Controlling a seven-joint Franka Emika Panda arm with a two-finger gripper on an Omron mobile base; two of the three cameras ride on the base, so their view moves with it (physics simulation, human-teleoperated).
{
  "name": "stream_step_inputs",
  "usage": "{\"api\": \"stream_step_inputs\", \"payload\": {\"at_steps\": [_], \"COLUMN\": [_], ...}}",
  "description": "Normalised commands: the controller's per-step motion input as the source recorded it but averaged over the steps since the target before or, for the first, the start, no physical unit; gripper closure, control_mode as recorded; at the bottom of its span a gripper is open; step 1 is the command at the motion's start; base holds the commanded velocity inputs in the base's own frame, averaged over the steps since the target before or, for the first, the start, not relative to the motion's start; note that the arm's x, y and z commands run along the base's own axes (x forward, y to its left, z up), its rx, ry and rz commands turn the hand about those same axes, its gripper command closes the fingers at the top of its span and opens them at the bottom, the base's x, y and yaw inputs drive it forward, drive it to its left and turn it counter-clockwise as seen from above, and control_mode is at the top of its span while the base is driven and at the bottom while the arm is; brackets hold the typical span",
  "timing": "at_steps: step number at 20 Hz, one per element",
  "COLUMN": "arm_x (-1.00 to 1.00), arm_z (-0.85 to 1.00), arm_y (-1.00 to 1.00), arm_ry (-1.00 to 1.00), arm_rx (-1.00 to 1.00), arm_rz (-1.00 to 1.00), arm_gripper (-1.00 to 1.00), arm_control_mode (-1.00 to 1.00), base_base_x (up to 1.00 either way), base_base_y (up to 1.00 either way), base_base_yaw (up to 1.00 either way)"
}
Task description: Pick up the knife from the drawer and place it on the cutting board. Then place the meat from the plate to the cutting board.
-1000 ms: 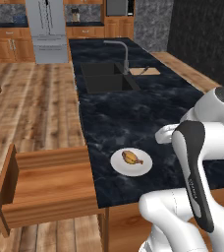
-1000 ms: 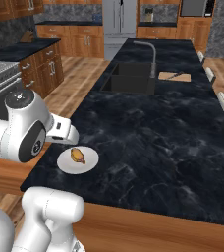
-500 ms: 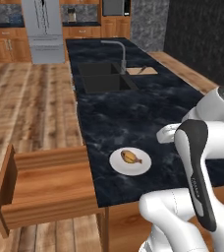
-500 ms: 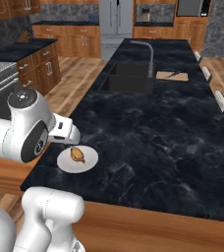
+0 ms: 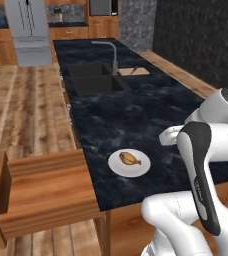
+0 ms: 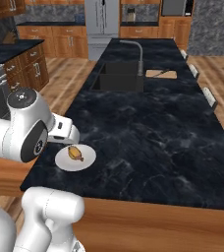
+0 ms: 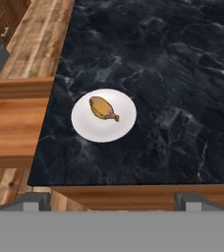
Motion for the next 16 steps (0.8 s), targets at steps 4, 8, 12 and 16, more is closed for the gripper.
{"api": "stream_step_inputs", "payload": {"at_steps": [4, 8, 12, 16], "arm_x": [0.09, 0.2, 0.0, 0.25], "arm_z": [0.0, -0.04, -0.01, -0.26], "arm_y": [0.24, 0.43, 0.19, 0.22], "arm_ry": [0.01, 0.06, 0.25, 0.17], "arm_rx": [-0.01, -0.03, 0.0, 0.0], "arm_rz": [0.0, 0.01, 0.06, 0.0], "arm_gripper": [-1.0, -1.0, -1.0, -1.0], "arm_control_mode": [-1.0, -1.0, -1.0, -1.0], "base_base_x": [0.12, 0.0, 0.0, 0.0], "base_base_y": [0.17, 0.0, 0.0, 0.0], "base_base_yaw": [-0.04, 0.0, 0.0, 0.0]}}
